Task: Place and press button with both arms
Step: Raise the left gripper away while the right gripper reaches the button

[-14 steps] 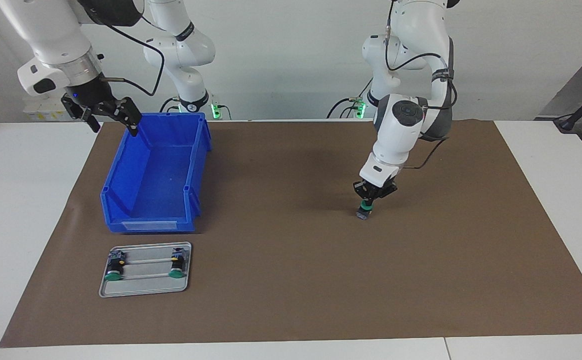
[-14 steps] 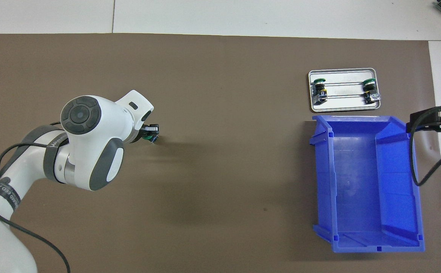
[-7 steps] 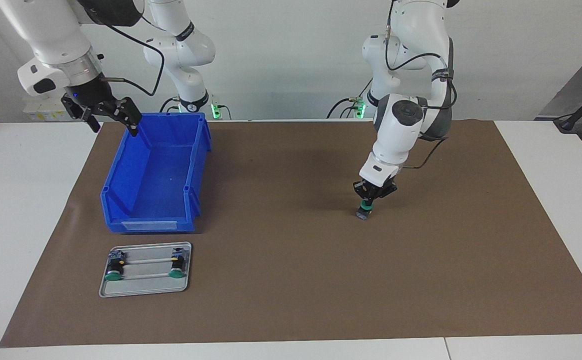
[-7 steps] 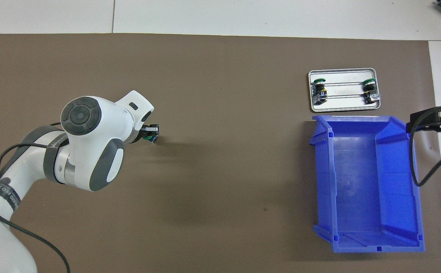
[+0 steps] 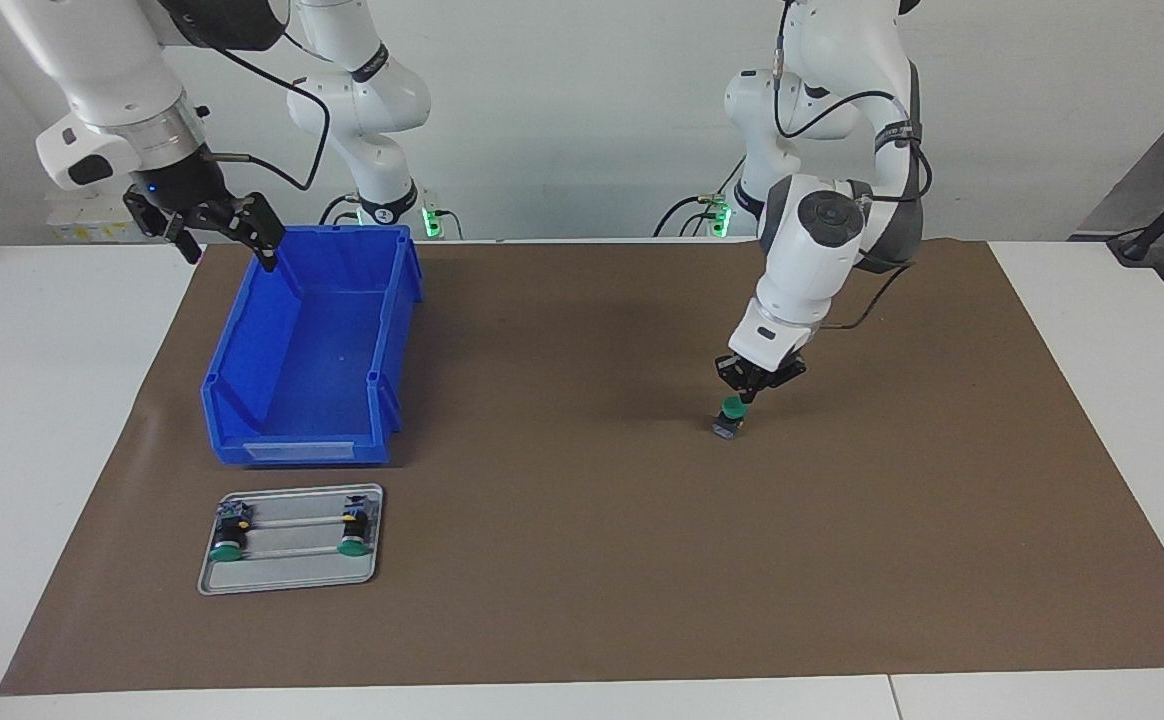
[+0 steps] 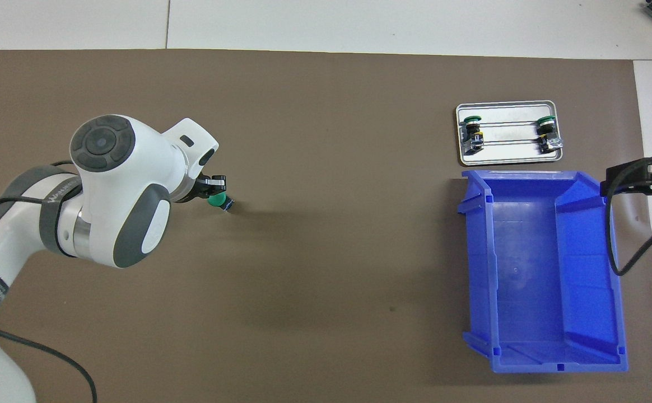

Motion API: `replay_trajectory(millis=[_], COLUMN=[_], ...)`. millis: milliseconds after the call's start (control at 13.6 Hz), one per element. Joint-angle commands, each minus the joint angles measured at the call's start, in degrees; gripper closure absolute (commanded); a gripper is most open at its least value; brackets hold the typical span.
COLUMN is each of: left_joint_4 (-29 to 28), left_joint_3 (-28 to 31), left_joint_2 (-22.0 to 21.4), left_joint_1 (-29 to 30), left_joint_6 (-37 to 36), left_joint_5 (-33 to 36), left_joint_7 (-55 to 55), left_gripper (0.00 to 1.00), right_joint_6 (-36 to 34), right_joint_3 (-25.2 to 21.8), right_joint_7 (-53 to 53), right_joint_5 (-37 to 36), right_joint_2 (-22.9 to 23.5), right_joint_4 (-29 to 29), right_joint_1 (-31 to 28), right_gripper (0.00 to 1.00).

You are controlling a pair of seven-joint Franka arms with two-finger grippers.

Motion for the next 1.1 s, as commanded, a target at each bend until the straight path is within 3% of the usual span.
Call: replay_trajectory(millis=[0, 440, 587, 661, 1028], left_joint_4=[6.9, 16.7, 19.0, 20.0, 20.7], left_joint_3=[0.3, 0.6, 0.6, 0.7, 0.6], left_joint_2=[0.1, -0.8, -1.9, -2.8, -5.9], left_joint_1=[2.6, 13.2, 14.2, 14.2, 14.1], left_joint_6=[-9.7, -23.6, -26.8, -28.0, -30.3], left_joint_5=[0.9, 0.2, 0.4, 0.8, 0.9], left_joint_7=[2.7, 17.7, 18.1, 18.1, 18.1], left_gripper=[0.85, 0.36, 0.08, 0.02, 0.02], right_joint_6=[1.4, 7.8, 10.5, 12.5, 21.7], right_joint_3=[0.4, 0.8, 0.8, 0.9, 0.9], right_joint_7=[-1.5, 8.7, 14.9, 18.7, 39.9], right_joint_5=[0.1, 0.4, 2.4, 3.0, 2.6], right_joint_2=[-1.4, 2.2, 4.6, 6.1, 21.4], right_joint_4=[-1.6, -0.7, -0.6, 0.0, 9.3], right_joint_1=[0.0, 7.1, 11.1, 13.8, 28.5], right_gripper=[0.0, 0.0, 0.0, 0.0, 0.0])
